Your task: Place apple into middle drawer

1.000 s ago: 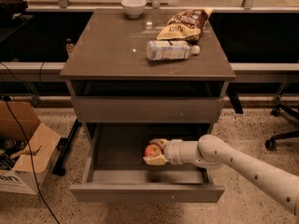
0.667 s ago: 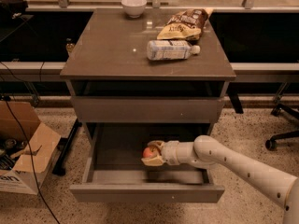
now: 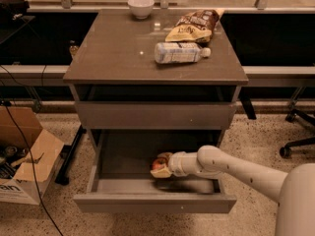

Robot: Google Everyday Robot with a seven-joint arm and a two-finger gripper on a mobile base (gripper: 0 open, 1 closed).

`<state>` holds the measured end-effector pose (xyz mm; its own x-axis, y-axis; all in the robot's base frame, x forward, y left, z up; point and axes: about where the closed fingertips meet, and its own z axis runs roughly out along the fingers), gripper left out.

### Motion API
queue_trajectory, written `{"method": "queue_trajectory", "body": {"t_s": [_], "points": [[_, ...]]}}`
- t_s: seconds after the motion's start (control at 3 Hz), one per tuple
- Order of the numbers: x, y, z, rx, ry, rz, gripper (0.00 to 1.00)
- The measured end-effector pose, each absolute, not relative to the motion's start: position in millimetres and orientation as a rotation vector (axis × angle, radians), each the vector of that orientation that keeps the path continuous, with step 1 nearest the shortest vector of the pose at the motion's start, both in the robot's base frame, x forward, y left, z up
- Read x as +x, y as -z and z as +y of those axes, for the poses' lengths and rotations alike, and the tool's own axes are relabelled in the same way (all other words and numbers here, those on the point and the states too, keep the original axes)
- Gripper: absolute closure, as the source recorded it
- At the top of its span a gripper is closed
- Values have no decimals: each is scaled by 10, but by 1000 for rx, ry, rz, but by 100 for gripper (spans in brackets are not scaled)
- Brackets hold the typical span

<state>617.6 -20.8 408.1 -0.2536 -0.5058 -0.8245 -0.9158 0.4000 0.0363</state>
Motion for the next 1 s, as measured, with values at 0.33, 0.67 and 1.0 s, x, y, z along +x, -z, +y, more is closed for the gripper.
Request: {"method": "queue_trajectory", "body": {"t_s": [0.33,0.67,1.0], "points": [[6095,-3938,-226,-1151,-714,1962,35],[6094,-3939,-199,-1159,-716,1958,12],[6088,-3934,-180,-1161,-720,1957,0]]}}
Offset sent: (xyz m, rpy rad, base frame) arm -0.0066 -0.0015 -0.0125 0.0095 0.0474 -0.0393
